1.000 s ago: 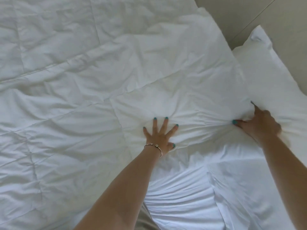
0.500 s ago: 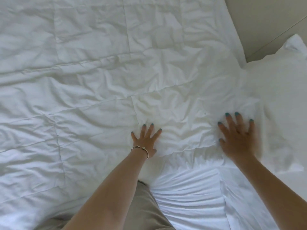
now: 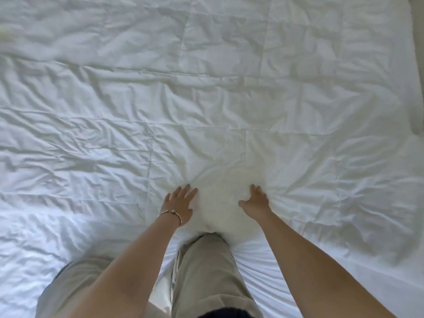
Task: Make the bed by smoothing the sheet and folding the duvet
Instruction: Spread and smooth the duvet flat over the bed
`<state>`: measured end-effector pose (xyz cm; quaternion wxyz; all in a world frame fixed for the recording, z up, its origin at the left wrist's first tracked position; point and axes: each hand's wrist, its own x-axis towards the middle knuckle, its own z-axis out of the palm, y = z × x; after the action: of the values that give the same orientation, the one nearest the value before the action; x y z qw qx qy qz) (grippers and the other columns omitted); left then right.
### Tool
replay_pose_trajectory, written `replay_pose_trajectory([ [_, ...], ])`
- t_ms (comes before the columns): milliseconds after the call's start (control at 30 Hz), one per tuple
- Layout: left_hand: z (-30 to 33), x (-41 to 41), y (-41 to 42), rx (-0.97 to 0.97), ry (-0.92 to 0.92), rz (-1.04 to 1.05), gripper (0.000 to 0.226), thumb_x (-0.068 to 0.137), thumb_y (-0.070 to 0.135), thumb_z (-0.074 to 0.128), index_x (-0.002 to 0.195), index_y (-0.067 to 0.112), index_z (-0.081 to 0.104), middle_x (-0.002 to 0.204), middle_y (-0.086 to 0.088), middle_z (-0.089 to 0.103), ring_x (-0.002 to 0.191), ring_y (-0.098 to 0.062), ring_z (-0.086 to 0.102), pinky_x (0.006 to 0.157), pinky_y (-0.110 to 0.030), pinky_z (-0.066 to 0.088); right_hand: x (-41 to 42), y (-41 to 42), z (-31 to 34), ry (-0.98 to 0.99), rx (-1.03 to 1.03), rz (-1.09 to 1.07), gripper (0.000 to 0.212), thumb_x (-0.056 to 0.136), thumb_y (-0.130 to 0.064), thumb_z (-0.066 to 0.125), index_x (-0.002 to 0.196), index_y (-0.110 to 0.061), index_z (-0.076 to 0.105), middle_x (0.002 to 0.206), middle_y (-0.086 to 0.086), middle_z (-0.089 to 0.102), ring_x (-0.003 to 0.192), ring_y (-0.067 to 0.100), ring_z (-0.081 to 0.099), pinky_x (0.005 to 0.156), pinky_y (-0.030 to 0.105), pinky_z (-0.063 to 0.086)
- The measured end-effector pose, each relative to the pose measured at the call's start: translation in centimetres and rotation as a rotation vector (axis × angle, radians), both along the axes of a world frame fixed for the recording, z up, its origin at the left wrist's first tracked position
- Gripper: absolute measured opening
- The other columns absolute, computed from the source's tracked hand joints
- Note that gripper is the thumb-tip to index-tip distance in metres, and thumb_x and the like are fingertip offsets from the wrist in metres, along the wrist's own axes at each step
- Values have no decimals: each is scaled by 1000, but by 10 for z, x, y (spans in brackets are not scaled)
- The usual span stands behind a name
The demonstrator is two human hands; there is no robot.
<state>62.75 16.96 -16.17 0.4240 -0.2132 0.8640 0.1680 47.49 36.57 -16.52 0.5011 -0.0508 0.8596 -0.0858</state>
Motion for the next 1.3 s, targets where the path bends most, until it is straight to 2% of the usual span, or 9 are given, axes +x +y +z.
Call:
replay_pose_trajectory([
  [100, 5, 51, -12, 20, -62, 133, 66, 99, 34, 39, 153, 36, 1, 161, 10, -8, 148, -17, -7, 119, -49, 8, 27, -8, 17, -134, -36, 130, 76, 92, -40, 55, 155, -27, 14, 163, 3, -3, 149, 26, 3, 120, 39, 14],
  [200, 18, 96, -33, 96, -100, 226, 63, 99, 36, 39, 154, 31, 7, 161, 8, -2, 148, -17, -1, 119, -46, 13, 71, -12, 36, -193, 34, 273, 73, 95, -48, 50, 155, -26, 14, 163, 2, 3, 149, 22, 9, 120, 36, 13],
  [367, 54, 155, -61, 132, -70, 142, 62, 100, 43, 34, 154, 23, 12, 161, 0, 11, 146, -21, 13, 116, -41, 24, 163, -52, 78, -138, 149, 311, 68, 96, -56, 37, 154, -28, 15, 161, -3, 13, 147, 20, 16, 119, 40, 17],
  [467, 73, 180, -95, 153, -21, 14, 64, 98, 49, 33, 154, 24, 14, 160, -1, 16, 145, -23, 18, 115, -42, 25, 215, -93, 90, -95, 147, 209, 74, 90, -61, 37, 153, -27, 21, 160, -1, 21, 144, 23, 24, 117, 42, 22],
  [633, 82, 205, -168, 155, 31, -9, 59, 97, 50, 32, 147, 19, 32, 148, -5, 38, 134, -25, 37, 104, -40, 37, 283, -161, 94, -52, 165, 146, 73, 93, -61, 38, 154, -25, 21, 161, -2, 15, 147, 22, 18, 118, 39, 16],
  [900, 45, 224, -241, 154, 9, -245, 59, 96, 49, 37, 146, 19, 30, 146, -4, 37, 132, -24, 37, 101, -41, 38, 326, -230, 73, 63, 131, 6, 71, 91, -60, 43, 152, -27, 25, 159, -3, 22, 145, 20, 21, 117, 42, 22],
  [1000, 22, 229, -261, 190, 45, -204, 62, 96, 47, 39, 149, 21, 23, 151, -1, 29, 137, -22, 32, 105, -39, 36, 327, -254, 53, 86, 132, -24, 72, 92, -59, 44, 153, -30, 20, 161, -5, 17, 146, 20, 19, 116, 42, 22],
  [1167, -2, 235, -273, 252, 88, -118, 65, 93, 48, 44, 151, 29, 19, 150, 2, 28, 137, -20, 29, 102, -39, 40, 330, -278, 12, -12, 182, -95, 78, 90, -64, 43, 152, -43, 1, 162, -9, -7, 149, 22, 3, 117, 50, 15],
  [1300, -16, 245, -274, 270, 69, -32, 64, 90, 46, 47, 147, 37, 20, 145, 3, 32, 132, -19, 30, 94, -37, 45, 330, -279, -5, -80, 193, -181, 75, 88, -67, 41, 146, -56, -7, 161, -11, -5, 149, 21, -3, 116, 57, 7],
])
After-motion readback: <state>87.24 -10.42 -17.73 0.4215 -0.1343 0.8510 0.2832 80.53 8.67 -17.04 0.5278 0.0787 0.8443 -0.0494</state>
